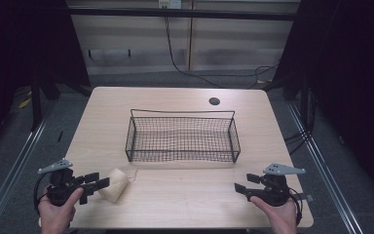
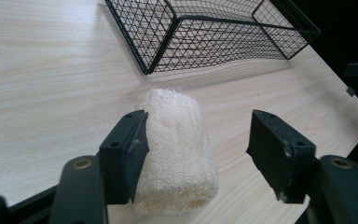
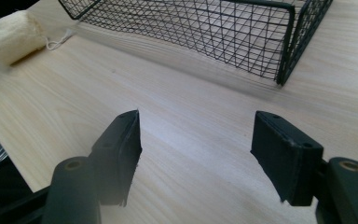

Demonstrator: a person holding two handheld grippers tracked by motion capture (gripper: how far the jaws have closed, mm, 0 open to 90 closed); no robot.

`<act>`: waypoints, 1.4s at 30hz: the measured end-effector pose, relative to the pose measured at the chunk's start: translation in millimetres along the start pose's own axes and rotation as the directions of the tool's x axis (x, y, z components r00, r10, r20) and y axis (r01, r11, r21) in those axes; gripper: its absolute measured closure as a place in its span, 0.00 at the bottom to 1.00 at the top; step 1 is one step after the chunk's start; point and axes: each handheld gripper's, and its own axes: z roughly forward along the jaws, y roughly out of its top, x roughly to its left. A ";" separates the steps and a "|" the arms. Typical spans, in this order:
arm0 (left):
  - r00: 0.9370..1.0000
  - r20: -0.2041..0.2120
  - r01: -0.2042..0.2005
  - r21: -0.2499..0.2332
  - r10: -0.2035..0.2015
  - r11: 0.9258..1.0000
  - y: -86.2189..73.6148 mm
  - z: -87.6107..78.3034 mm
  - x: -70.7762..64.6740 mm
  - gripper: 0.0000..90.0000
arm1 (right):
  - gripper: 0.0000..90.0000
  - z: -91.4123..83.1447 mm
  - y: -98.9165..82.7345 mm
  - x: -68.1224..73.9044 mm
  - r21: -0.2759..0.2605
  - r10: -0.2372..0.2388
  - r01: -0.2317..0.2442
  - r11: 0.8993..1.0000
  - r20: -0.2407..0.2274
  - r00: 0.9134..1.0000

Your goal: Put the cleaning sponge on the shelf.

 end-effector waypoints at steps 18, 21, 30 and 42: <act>0.999 0.001 -0.036 0.109 0.036 0.993 11.0 -1.4 -20.7 0.35 | 0.43 -2.8 3.4 11.5 -0.027 -0.006 0.006 1.000 -0.010 1.000; 0.998 0.004 -0.061 0.136 0.061 0.989 15.0 -2.3 -24.6 0.32 | 0.36 -1.8 4.0 12.5 -0.014 0.008 -0.008 1.000 -0.021 1.000; 0.996 0.011 -0.093 0.229 0.093 0.969 33.9 0.2 -29.0 0.30 | 0.31 -0.8 3.4 10.1 0.014 0.047 -0.047 0.999 -0.021 0.999; 0.993 -0.035 -0.096 0.308 0.112 0.946 61.6 3.8 -36.8 0.31 | 0.29 0.2 3.2 9.0 0.018 0.059 -0.058 0.998 -0.030 0.998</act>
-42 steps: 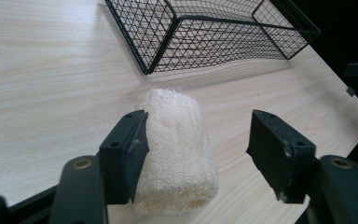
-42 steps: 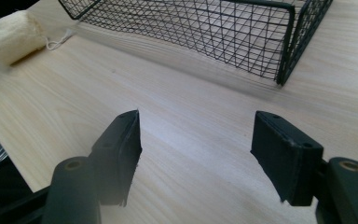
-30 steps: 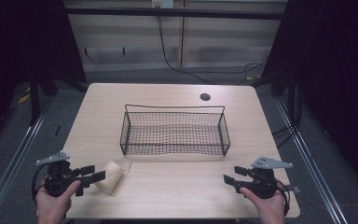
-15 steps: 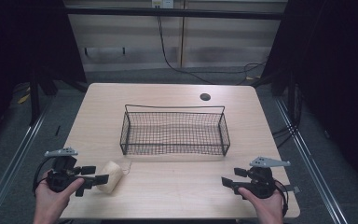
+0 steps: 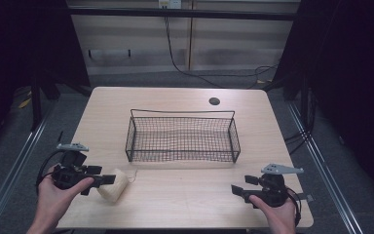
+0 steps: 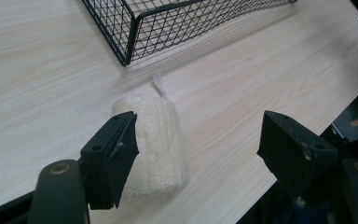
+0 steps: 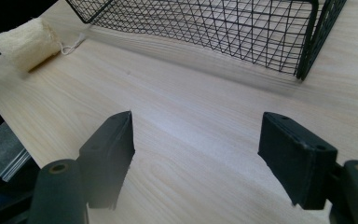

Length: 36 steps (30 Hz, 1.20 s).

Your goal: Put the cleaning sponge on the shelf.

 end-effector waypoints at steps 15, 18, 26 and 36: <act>0.999 -0.033 -0.009 0.130 0.013 0.992 20.5 7.2 -0.6 0.31 | 0.28 3.3 0.5 0.9 0.023 -0.010 0.010 1.000 -0.010 1.000; 0.999 -0.045 -0.005 0.155 0.012 0.988 22.6 8.5 0.6 0.31 | 0.28 3.4 0.4 0.8 0.027 -0.010 0.010 1.000 -0.011 1.000; 0.997 -0.074 0.014 0.220 0.003 0.975 29.0 11.8 4.2 0.28 | 0.27 5.1 0.2 0.9 0.037 -0.011 0.011 0.999 -0.014 1.000; 0.995 -0.100 0.040 0.305 -0.009 0.952 32.6 23.2 8.6 0.23 | 0.24 9.4 -0.1 1.5 0.072 -0.013 0.015 0.997 -0.019 1.000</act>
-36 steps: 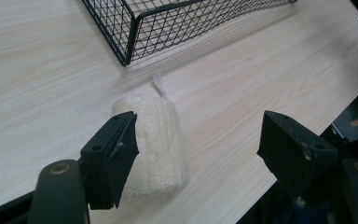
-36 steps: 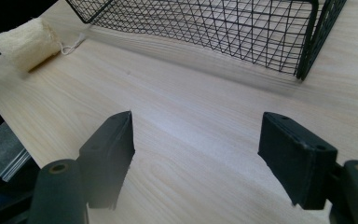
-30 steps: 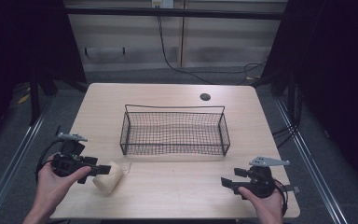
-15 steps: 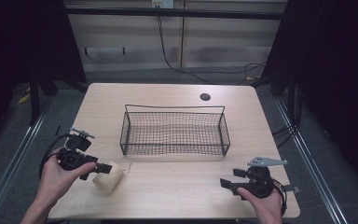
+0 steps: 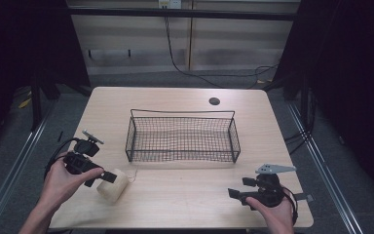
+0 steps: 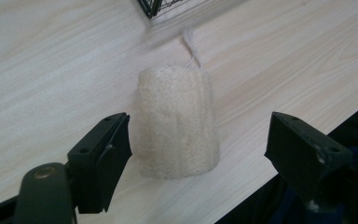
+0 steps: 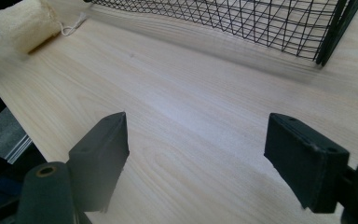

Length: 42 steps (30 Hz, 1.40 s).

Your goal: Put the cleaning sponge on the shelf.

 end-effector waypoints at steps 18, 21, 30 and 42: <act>0.999 0.051 -0.012 0.115 0.006 0.993 9.6 27.7 13.1 0.23 | 0.21 4.1 -0.2 0.1 0.041 0.004 -0.004 0.999 -0.013 1.000; 0.999 0.053 -0.012 0.123 0.006 0.992 11.1 30.8 15.1 0.23 | 0.21 4.2 -0.1 0.1 0.041 0.002 -0.002 0.999 -0.014 1.000; 0.999 0.029 0.011 0.152 -0.016 0.988 14.6 44.4 18.8 0.22 | 0.21 5.4 -0.4 -0.3 0.051 0.003 -0.002 0.999 -0.017 1.000; 1.000 -0.010 -0.001 0.213 0.004 0.977 17.3 61.4 13.0 0.23 | 0.22 6.8 -0.4 0.2 0.062 0.003 -0.002 0.998 -0.022 1.000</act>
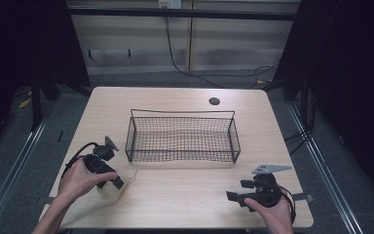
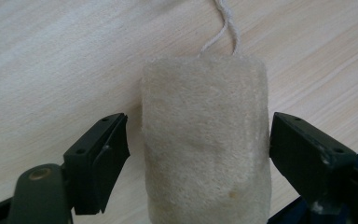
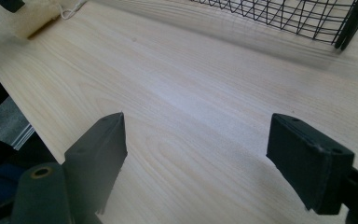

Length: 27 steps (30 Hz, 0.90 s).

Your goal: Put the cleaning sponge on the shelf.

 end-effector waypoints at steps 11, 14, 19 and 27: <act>1.000 -0.005 -0.024 0.057 0.025 0.998 3.5 15.3 -5.2 0.30 | 0.22 0.2 0.0 -0.2 0.001 -0.003 0.003 1.000 0.000 1.000; 1.000 -0.007 -0.028 0.073 0.029 0.997 4.3 18.0 -6.4 0.30 | 0.22 0.2 0.0 -0.2 0.001 0.000 0.000 1.000 0.000 1.000; 0.999 -0.033 -0.024 0.079 0.027 0.997 3.7 16.4 -6.7 0.31 | 0.22 0.4 -0.1 -0.7 0.001 -0.004 0.004 1.000 0.003 1.000; 0.999 -0.025 -0.021 0.051 0.023 0.998 -1.3 5.2 -0.4 0.31 | 0.22 0.9 0.1 -0.4 0.008 0.001 -0.001 1.000 0.003 1.000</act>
